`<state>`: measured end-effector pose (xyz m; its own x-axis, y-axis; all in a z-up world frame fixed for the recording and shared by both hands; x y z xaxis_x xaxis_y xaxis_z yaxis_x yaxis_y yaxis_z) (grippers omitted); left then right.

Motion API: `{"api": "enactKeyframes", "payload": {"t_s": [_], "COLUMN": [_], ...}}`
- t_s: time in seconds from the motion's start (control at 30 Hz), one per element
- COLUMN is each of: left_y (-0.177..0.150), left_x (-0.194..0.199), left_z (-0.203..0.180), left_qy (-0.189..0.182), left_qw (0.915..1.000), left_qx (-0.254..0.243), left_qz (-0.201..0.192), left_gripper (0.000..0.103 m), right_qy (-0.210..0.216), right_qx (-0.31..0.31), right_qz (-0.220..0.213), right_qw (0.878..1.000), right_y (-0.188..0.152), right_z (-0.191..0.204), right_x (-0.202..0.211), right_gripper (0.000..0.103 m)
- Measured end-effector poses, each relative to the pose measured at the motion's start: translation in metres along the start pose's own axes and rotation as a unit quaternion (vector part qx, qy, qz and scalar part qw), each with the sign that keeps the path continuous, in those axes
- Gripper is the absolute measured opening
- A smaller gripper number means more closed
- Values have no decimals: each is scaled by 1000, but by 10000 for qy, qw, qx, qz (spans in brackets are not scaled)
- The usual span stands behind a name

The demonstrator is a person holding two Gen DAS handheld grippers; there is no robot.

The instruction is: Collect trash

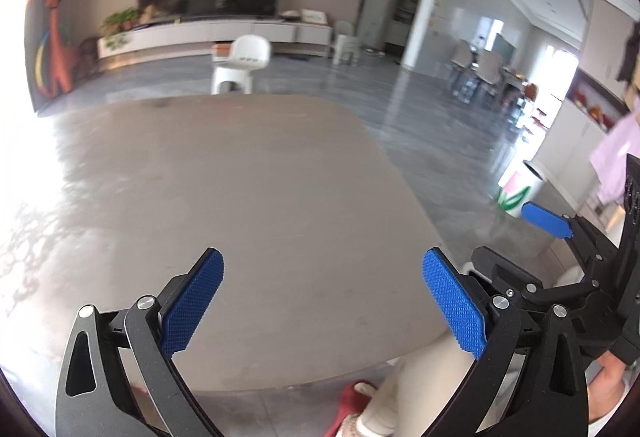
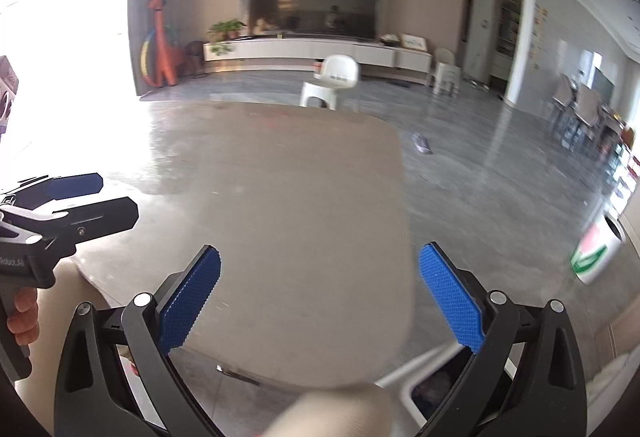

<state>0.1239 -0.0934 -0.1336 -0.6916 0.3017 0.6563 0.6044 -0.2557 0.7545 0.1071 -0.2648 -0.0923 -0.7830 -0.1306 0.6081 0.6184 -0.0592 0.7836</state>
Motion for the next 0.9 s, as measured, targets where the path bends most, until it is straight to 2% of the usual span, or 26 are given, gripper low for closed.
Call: {"api": "enactKeyframes", "payload": {"t_s": [0.23, 0.37, 0.47, 0.6, 0.9], "left_y": [-11, -17, -23, -26, -25], "left_x": [16, 20, 25, 30, 42], "left_z": [30, 50, 68, 81, 89], "left_qy": [588, 664, 762, 1194, 1673], "left_qw": [9982, 9972, 9960, 9917, 9851], "left_qx": [91, 355, 475, 482, 400], "left_qz": [-26, -33, -15, 23, 1], "left_gripper": [98, 98, 98, 98, 98], "right_qy": [330, 514, 525, 539, 617], "right_qx": [255, 244, 342, 422, 460], "right_qz": [-127, -128, -111, -63, -64], "right_qw": [9991, 9983, 9980, 9976, 9970], "right_y": [12, 15, 14, 11, 10], "right_z": [49, 64, 73, 87, 101], "right_x": [-5, -9, -12, -17, -22], "right_gripper": [99, 99, 99, 99, 99]}}
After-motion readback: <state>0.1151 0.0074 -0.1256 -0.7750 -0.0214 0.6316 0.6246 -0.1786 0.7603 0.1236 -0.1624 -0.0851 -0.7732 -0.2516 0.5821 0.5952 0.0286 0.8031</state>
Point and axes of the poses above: each gripper's, at about its wrist camera, not at the fingertips, and x roughly against the way its jaws point, z to its left, y to its top, the point moved 4 cm from there along -x, roughly the way its jaws point, and after that the axes turned 13 degrees about -x, right-handed, at the moved point
